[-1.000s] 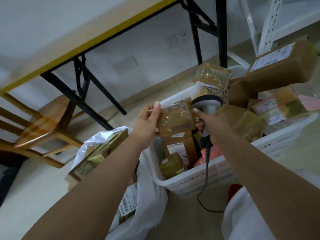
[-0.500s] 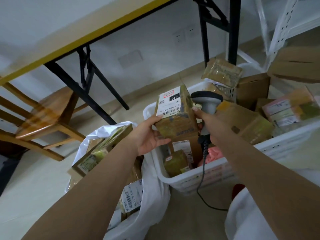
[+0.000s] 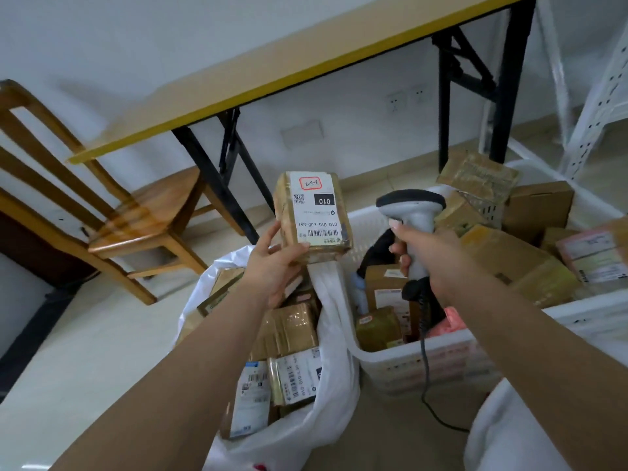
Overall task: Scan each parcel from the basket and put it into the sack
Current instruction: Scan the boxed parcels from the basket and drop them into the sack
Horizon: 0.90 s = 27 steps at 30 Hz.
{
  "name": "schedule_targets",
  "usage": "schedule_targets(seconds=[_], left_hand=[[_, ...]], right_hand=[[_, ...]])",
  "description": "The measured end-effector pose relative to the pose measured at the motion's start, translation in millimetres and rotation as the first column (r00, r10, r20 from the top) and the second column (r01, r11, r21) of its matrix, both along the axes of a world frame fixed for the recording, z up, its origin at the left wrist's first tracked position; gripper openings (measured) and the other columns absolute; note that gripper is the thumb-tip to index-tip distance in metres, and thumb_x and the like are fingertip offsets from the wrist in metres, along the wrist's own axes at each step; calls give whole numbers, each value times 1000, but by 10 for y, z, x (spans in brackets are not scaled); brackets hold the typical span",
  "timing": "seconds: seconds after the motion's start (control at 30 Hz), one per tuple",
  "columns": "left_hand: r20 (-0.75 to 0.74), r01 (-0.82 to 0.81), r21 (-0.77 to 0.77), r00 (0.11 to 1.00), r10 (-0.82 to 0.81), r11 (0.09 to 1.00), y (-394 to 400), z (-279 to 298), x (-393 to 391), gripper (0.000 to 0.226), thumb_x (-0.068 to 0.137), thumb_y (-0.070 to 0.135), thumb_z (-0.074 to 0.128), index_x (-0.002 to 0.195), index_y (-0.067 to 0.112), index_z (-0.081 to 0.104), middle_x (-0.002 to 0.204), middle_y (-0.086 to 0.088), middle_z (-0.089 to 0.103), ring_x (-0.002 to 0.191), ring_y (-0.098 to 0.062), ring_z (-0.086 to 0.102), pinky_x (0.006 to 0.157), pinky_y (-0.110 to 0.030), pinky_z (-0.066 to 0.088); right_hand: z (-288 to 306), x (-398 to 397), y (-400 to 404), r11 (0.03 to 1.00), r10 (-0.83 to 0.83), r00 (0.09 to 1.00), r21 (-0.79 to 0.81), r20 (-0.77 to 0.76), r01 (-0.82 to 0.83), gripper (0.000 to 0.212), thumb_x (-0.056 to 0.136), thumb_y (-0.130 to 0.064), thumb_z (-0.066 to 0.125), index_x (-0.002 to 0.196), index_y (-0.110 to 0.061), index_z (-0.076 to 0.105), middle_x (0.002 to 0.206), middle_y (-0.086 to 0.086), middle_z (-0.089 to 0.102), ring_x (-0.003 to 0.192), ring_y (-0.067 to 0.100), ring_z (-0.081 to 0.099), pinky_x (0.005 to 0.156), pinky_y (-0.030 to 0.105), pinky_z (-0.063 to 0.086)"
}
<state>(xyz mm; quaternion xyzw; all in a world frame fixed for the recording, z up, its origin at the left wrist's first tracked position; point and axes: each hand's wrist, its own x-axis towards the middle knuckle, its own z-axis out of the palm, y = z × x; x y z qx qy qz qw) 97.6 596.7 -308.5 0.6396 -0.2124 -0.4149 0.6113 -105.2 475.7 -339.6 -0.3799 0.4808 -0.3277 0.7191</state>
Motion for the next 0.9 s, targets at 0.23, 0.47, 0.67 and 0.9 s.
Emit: schedule_targets(seconds=[0.23, 0.47, 0.67, 0.9], left_hand=[[141, -186, -55, 971, 192, 981, 406, 358, 282, 71, 84, 2, 72, 145, 23, 42, 123, -5, 65, 107, -19, 66, 82, -29, 57], [102, -319, -142, 937, 334, 937, 876, 515, 679, 73, 82, -3, 73, 145, 19, 44, 123, -11, 65, 103, -21, 69, 92, -41, 57], [65, -398, -187, 907, 416, 898, 1108, 532, 859, 75, 83, -6, 70, 147, 17, 39, 124, -12, 63, 107, -24, 67, 92, -39, 56], [68, -417, -178, 898, 434, 891, 1214, 474, 977, 76, 84, -3, 71, 149, 18, 37, 128, -12, 61, 111, -24, 65, 98, -45, 52]], right_hand=[[1088, 349, 581, 943, 294, 954, -181, 56, -280, 26, 88, -26, 72, 99, -7, 60, 60, 3, 54, 40, 10, 40, 39, 19, 40], [1589, 491, 1079, 861, 422, 902, -271, -91, -430, 31, 87, -30, 72, 100, -4, 64, 61, 0, 50, 41, 8, 39, 39, 20, 39], [1708, 558, 1268, 827, 447, 877, -293, -177, -480, 36, 87, -31, 71, 109, -3, 62, 59, -2, 49, 42, 7, 39, 40, 21, 39], [1756, 620, 1362, 813, 460, 865, -297, -199, -501, 37, 89, -29, 70, 113, -2, 60, 57, -2, 49, 40, 7, 38, 39, 20, 38]])
